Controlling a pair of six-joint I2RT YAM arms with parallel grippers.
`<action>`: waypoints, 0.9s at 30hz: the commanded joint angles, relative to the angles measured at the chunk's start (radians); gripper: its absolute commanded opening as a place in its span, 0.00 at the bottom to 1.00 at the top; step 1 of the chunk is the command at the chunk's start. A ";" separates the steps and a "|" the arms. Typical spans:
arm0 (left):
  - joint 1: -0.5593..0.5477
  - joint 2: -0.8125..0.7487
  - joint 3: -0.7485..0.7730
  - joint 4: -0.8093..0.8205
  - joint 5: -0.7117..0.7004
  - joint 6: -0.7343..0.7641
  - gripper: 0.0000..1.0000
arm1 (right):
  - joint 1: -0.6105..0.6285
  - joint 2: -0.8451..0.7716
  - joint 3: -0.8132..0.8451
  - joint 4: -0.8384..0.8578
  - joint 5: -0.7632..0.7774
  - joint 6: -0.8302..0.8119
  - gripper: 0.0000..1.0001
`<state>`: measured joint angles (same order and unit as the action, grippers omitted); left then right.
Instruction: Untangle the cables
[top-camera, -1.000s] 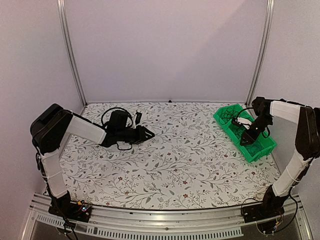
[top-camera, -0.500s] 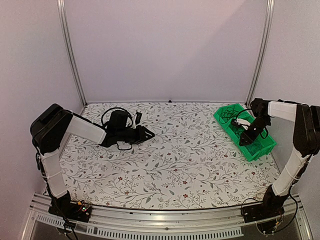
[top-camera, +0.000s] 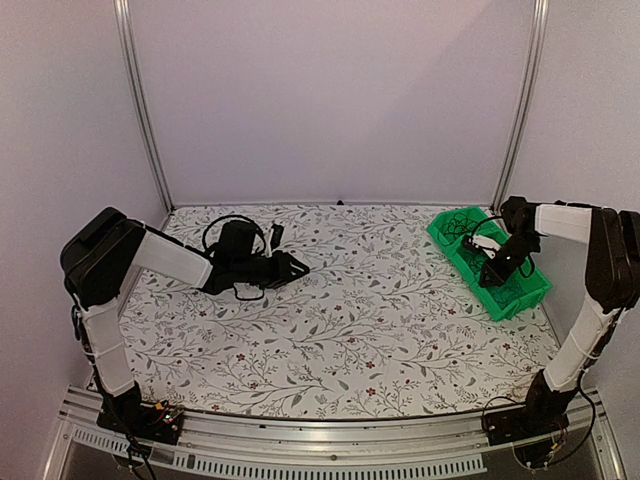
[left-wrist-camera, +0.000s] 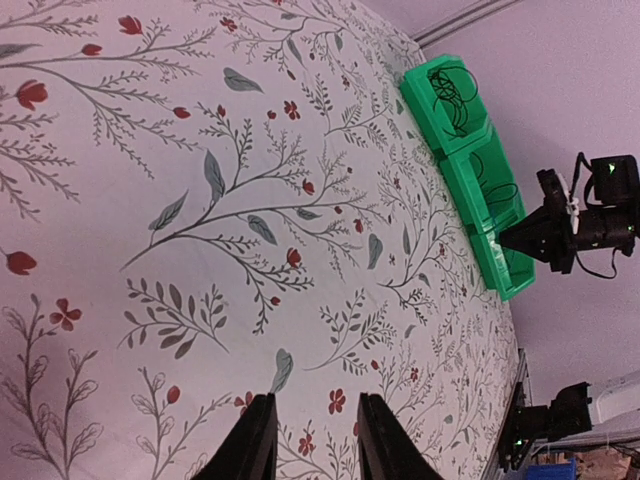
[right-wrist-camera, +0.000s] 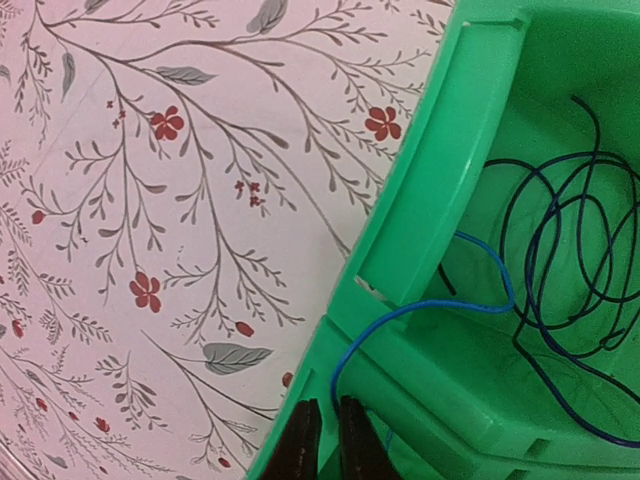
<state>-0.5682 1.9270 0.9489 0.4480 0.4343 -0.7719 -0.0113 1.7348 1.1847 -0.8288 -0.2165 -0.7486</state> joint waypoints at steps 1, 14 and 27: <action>0.011 -0.001 -0.015 0.014 0.005 -0.003 0.26 | 0.005 0.019 -0.024 0.021 0.014 0.015 0.00; 0.010 0.012 -0.009 0.031 0.017 -0.014 0.26 | 0.004 -0.139 -0.002 -0.014 0.153 0.000 0.00; 0.012 0.009 -0.022 0.028 0.020 -0.010 0.26 | 0.004 -0.060 -0.012 -0.003 0.040 0.053 0.39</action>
<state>-0.5678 1.9305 0.9466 0.4595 0.4450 -0.7872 -0.0113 1.6333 1.1706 -0.8303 -0.1257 -0.7227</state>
